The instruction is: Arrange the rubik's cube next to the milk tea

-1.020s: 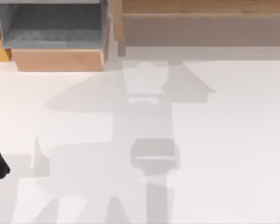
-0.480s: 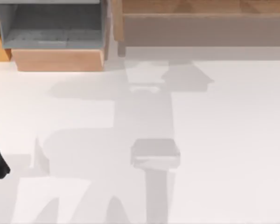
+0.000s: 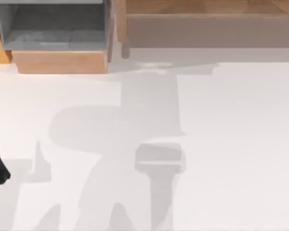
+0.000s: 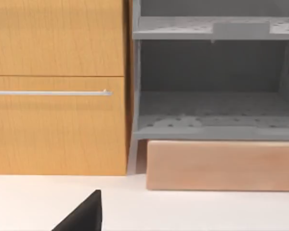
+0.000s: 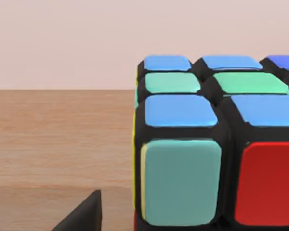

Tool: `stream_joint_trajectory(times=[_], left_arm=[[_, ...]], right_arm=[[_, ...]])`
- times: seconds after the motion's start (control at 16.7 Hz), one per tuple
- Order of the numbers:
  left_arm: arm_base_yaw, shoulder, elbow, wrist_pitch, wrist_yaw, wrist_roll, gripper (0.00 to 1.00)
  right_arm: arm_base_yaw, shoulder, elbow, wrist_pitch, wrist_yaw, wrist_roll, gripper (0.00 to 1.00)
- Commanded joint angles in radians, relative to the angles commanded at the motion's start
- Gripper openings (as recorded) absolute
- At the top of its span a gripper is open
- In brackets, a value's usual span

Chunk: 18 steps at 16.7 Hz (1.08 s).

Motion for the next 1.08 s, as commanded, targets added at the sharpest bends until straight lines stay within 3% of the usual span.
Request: stream_joint_trajectory(times=[0.12, 0.9, 1.08], left_arm=[[0.000, 0.000, 0.000, 0.000, 0.000, 0.000, 1.00], [0.000, 0.000, 0.000, 0.000, 0.000, 0.000, 1.00], [0.000, 0.000, 0.000, 0.000, 0.000, 0.000, 1.00]], right_arm=[[0.000, 0.000, 0.000, 0.000, 0.000, 0.000, 1.00], [0.000, 0.000, 0.000, 0.000, 0.000, 0.000, 0.02], [0.000, 0.000, 0.000, 0.000, 0.000, 0.000, 0.00]])
